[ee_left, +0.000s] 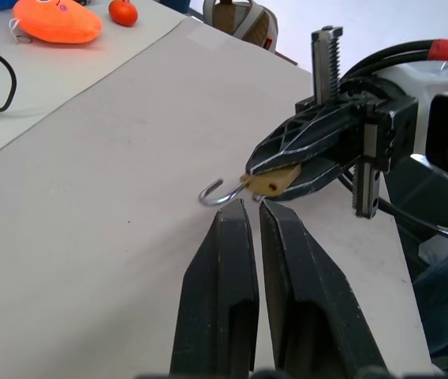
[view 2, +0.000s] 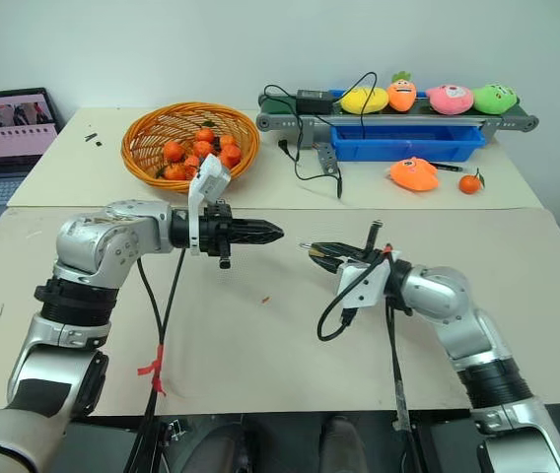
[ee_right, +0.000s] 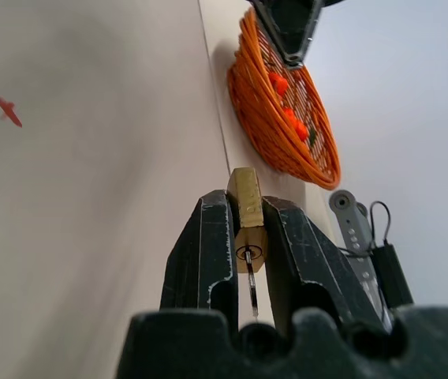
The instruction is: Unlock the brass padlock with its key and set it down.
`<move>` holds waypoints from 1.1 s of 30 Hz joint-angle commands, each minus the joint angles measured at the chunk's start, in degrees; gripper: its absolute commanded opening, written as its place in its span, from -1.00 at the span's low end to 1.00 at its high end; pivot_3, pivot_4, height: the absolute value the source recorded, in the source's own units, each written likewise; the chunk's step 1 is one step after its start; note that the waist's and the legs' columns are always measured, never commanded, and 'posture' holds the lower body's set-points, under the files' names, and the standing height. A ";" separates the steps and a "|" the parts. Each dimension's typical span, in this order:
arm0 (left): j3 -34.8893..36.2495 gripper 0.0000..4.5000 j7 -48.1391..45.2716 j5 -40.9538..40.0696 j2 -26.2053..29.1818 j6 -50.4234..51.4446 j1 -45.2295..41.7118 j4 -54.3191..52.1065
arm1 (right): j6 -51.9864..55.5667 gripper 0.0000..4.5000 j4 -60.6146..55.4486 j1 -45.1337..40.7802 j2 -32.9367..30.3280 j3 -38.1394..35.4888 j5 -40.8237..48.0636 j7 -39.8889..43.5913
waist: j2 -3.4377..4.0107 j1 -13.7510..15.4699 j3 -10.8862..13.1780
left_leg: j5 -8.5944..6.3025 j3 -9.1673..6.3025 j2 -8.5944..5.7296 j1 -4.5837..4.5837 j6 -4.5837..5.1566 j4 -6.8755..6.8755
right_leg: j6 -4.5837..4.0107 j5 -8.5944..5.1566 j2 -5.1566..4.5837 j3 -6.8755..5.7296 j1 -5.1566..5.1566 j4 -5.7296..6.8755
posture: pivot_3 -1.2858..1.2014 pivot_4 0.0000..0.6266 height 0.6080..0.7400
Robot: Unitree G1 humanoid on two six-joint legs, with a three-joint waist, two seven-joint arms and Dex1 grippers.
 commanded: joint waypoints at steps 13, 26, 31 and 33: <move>0.38 -0.25 -2.07 -3.47 8.46 2.24 4.46 -11.89 | -4.66 -0.91 5.89 -3.44 3.68 4.38 -0.19 -0.16 | 0.01 -0.02 0.00 | 0.14 -0.11 -0.01 0.12 -0.25 -0.29 | -0.02 -0.01 0.00 0.02 -0.02 -0.02 | 0.03 -0.52 1.00; -5.54 0.99 -5.43 3.71 14.27 -7.05 5.65 -13.18 | -5.51 -0.91 11.74 -4.97 7.03 6.86 -0.82 0.17 | 0.01 0.04 0.00 | 0.17 -0.04 -0.02 0.15 -0.30 -0.35 | -0.06 -0.04 0.01 0.01 -0.01 0.00 | 0.03 -0.52 1.00; -6.84 0.99 -5.61 5.25 13.62 -8.23 4.96 -12.36 | -8.00 -0.91 15.37 -5.74 6.90 8.10 -2.89 -0.18 | 0.01 -0.05 0.00 | 0.18 0.06 -0.01 0.15 -0.30 -0.36 | -0.07 -0.04 0.01 0.00 -0.02 0.00 | 0.03 -0.52 1.00; -7.44 0.99 -5.70 5.64 13.30 -8.66 4.65 -12.10 | -9.42 -0.91 16.85 -5.79 6.30 8.64 -3.84 -0.29 | 0.01 -0.05 0.00 | 0.17 0.08 -0.01 0.15 -0.30 -0.36 | -0.07 -0.04 0.01 0.00 -0.02 0.00 | 0.03 -0.52 1.00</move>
